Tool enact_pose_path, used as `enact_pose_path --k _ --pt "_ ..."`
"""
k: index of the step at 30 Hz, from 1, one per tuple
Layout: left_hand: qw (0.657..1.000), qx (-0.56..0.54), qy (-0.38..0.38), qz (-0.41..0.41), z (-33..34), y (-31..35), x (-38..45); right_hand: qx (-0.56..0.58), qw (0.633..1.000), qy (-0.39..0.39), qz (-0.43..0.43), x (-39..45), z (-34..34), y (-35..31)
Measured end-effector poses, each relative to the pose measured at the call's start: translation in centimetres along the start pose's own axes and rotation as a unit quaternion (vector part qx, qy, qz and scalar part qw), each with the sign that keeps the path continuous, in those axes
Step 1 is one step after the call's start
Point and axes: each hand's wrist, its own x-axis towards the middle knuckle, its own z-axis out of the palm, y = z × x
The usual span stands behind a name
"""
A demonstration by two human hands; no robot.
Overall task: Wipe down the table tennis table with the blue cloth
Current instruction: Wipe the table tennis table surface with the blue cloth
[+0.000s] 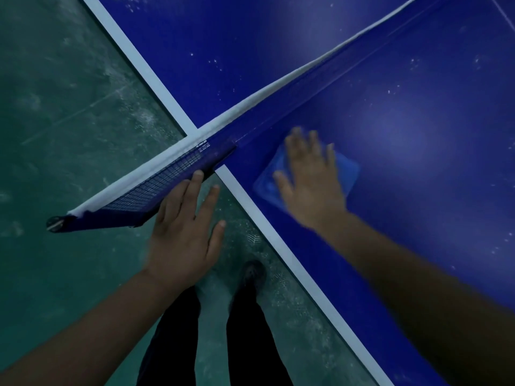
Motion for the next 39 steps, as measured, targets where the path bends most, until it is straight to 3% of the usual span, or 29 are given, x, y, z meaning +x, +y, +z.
enact_pose_path --k 3,4,6,8,11,13,16,17,19,21,23,25,28,29,32,34,35,39 --pt "1.000 -0.006 -0.001 -0.002 -0.1 -0.1 0.0 0.038 0.975 0.036 0.216 5.1 -1.5 5.6" --pt "1.000 -0.007 0.000 -0.002 -0.1 -0.1 0.0 0.058 0.965 0.041 0.251 6.3 -1.9 6.1" --pt "1.000 -0.005 0.003 -0.002 0.0 -0.2 0.0 0.045 0.976 0.056 0.206 6.6 -1.6 3.1" --pt "1.000 -0.008 0.004 -0.005 0.0 -0.2 0.0 0.006 0.999 0.029 0.041 4.1 -0.5 -1.9" --pt "1.000 -0.012 0.011 -0.007 0.0 0.0 0.0 -0.024 0.985 -0.029 -0.167 0.4 0.1 -3.6" --pt "1.000 -0.025 0.001 -0.013 -0.2 0.1 0.1 -0.022 0.991 -0.019 -0.132 2.2 -0.5 -0.5" --pt "0.999 -0.044 -0.020 -0.018 -0.3 -0.2 0.2 0.012 0.996 0.006 0.083 5.9 -1.6 3.5" --pt "0.998 -0.048 -0.022 -0.018 -0.4 -0.3 0.1 0.010 0.993 0.015 0.117 6.1 -1.5 2.7" --pt "0.998 -0.052 -0.026 -0.014 -0.4 -0.6 0.1 -0.010 0.998 0.015 0.058 4.6 -0.6 -1.2" --pt "0.998 -0.054 -0.032 -0.010 -0.5 -0.6 0.2 -0.015 0.994 -0.018 -0.107 1.0 0.2 -4.7" --pt "0.998 -0.057 -0.038 -0.013 -0.6 -0.6 0.3 -0.027 0.976 -0.047 -0.213 -1.0 0.3 -4.5" --pt "0.997 -0.067 -0.044 -0.023 -0.8 -0.5 0.4 -0.025 0.982 -0.043 -0.180 0.5 -0.1 -2.2" --pt "0.995 -0.083 -0.047 -0.028 -0.9 -0.5 0.5 0.001 1.000 -0.006 0.014 3.0 -0.9 -0.8" --pt "0.995 -0.084 -0.043 -0.025 -0.9 -0.6 0.5 0.000 1.000 -0.001 0.024 2.8 -0.8 -2.1" --pt "0.996 -0.081 -0.033 -0.007 -0.8 -0.9 0.5 0.002 0.988 -0.033 -0.150 -0.4 0.4 -7.1" --pt "0.996 -0.079 -0.028 -0.001 -0.7 -0.9 0.6 -0.010 0.972 -0.037 -0.232 -1.4 0.7 -7.1" --pt "0.996 -0.081 -0.028 -0.004 -0.8 -0.9 0.6 -0.018 0.973 -0.024 -0.231 -0.9 0.6 -6.2" --pt "0.995 -0.095 -0.041 -0.006 -0.9 -1.0 0.6 0.001 0.996 0.006 -0.094 0.6 0.0 -4.5"
